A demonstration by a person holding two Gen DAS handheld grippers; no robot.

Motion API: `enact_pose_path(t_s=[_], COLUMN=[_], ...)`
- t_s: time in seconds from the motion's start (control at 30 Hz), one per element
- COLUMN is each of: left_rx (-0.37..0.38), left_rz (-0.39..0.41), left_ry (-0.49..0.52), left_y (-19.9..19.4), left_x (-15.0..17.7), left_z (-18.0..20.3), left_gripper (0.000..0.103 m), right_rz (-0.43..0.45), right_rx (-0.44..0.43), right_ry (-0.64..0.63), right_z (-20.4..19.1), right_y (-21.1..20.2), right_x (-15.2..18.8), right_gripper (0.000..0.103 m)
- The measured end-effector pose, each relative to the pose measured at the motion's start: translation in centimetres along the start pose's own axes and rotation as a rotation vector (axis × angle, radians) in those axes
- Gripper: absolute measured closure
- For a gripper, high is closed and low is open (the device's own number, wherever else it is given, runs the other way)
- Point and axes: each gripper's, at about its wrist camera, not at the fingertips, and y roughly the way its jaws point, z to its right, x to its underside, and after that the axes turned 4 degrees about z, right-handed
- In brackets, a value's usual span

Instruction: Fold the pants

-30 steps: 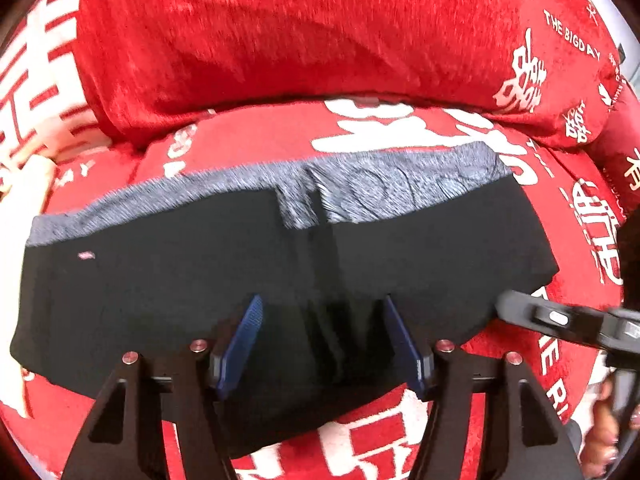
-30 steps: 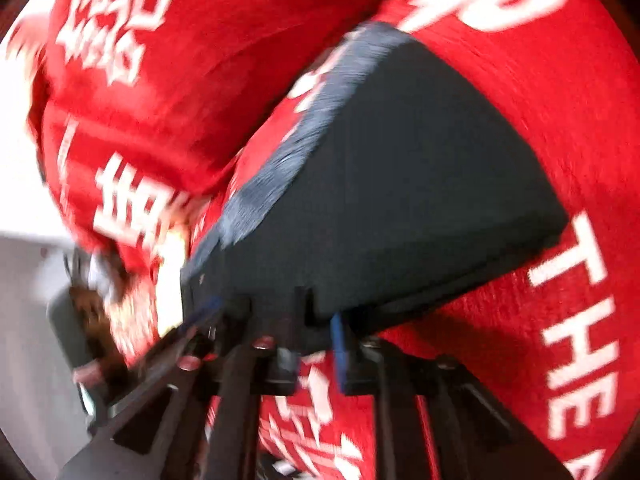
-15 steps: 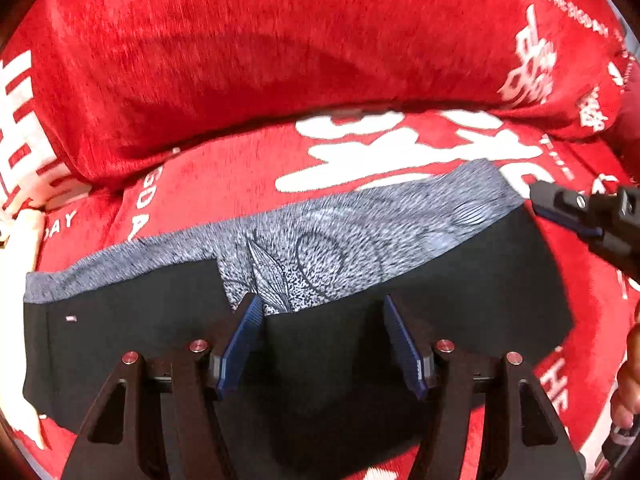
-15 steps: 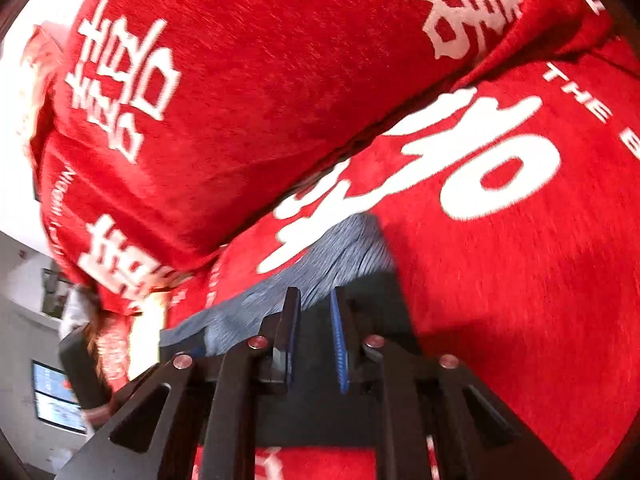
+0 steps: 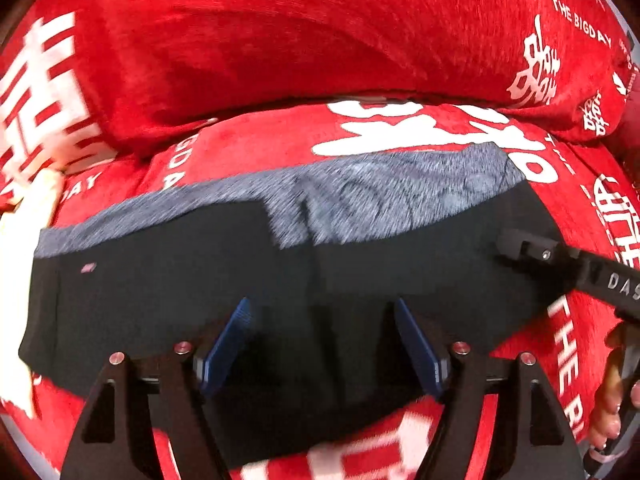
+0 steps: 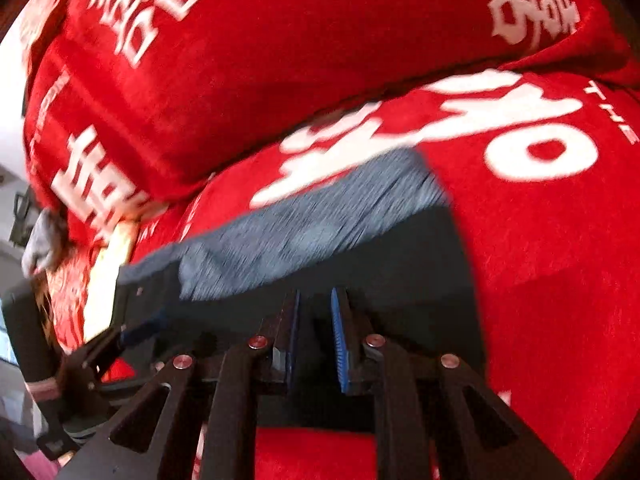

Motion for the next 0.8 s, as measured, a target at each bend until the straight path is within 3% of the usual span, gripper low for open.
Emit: enact_pose_path(t_s=[0.1,0.2,0.23,0.27,0.4,0.6,0.67,0.7,0.77,0.8], left_rx=[0.022,0.016,0.017,0.015,0.029,0.039,0.054,0.053,0.059,0.061], left_rz=[0.004,0.022,0.037,0.042,0.030,0.090,0.147,0.167,0.228,0.242], left_ry=[-0.018,-0.043,-0.049,-0.053,-0.088,-0.111,-0.112,-0.113,-0.117,-0.115], left_y=[-1.7,-3.6,-4.3,-4.9,-6.4,-9.8,-11.7,-12.3,-14.0,-14.5], left_x=[1.8,3.8,4.5,5.2,7.8,11.3,12.6,13.0,14.0,14.3], left_z=[-1.1,-2.0,-2.4,-2.7,-4.0,-6.1,-6.8,-7.0,-7.5,-7.7], left_gripper=[0.026,0.008,0.008,0.008,0.008,0.008,0.006,0.000,0.000,0.000], right_rz=[0.019,0.025,0.029,0.035,0.033,0.028,0.058,0.099,0.189,0.252], right_rx=[0.017,0.003,0.000,-0.006,-0.008,-0.018,-0.018,-0.006,0.015,0.027], right_ry=[-0.048,-0.060,-0.065,-0.074,-0.082,-0.047,-0.046,-0.053,-0.085,-0.114], right_z=[-1.9,-3.6,-4.0,-4.6,-6.1,-7.3,-8.0,-8.5,-9.5,-10.3], right_y=[-1.1,-2.5,-3.1,-3.8,-5.5,-7.0,-7.8,-8.6,-10.0,-11.0], right_x=[1.8,3.6,4.0,4.6,6.8,10.4,11.3,11.8,12.5,13.0], right_gripper=[0.085,0.067,0.053,0.046,0.042,0.022,0.020,0.017,0.000,0.000])
